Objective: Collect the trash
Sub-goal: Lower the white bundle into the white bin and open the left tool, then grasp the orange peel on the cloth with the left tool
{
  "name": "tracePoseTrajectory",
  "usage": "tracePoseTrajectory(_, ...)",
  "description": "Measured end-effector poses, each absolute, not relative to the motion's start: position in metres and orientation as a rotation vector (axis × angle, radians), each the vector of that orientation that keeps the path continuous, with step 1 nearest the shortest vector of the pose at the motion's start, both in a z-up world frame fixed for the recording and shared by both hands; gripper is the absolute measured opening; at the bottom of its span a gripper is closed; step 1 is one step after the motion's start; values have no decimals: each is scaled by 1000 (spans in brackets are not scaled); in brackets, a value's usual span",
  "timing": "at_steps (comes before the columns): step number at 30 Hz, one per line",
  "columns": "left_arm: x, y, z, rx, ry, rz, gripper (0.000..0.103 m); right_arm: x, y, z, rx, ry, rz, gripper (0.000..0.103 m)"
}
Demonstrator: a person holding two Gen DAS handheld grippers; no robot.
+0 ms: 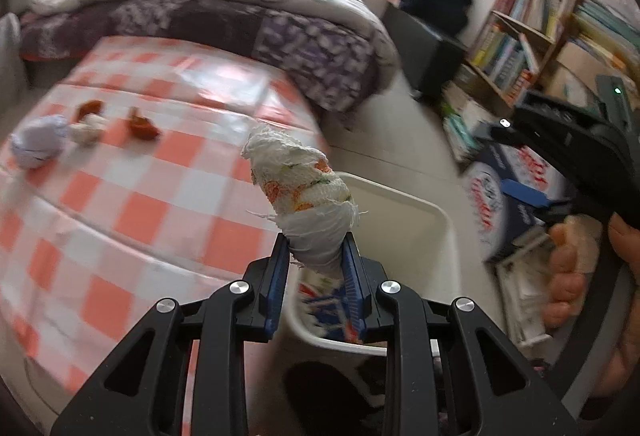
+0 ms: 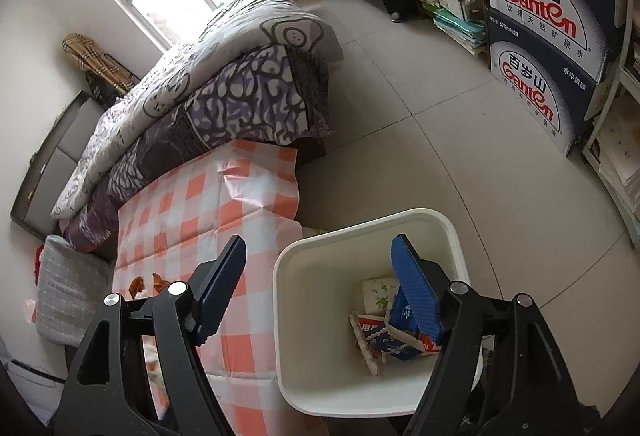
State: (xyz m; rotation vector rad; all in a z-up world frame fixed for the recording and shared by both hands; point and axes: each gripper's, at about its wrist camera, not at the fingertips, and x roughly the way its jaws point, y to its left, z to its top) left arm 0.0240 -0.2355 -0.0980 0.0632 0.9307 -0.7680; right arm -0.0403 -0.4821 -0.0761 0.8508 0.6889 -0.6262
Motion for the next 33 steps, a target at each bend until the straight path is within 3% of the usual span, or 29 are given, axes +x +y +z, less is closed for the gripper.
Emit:
tracePoseTrajectory(5,18,-257,-109,19,1013,-893,33,-46,-491,-78,897,676,-618,73)
tracePoseTrajectory(7,16,-265,-115,-3,1057,-944,57,-47,-493,-78,914,672,-610,75)
tracePoseTrajectory(8,15,-267,-117,-13,1069,-956,60,-48,-494,-79,927,671,-601,76)
tracePoseTrajectory(14,47,-257,-130,32,1076,-819,64,-39,-489,-85,999,695,-504,79)
tracePoseTrajectory(25,222,-219,-169,18,1068,-240,64,-11,-474,-83,1052,736,-315,84)
tracePoseTrajectory(33,305,-225,-200,-9,1081,-33,64,8,-459,-80,1080,758,-230,85)
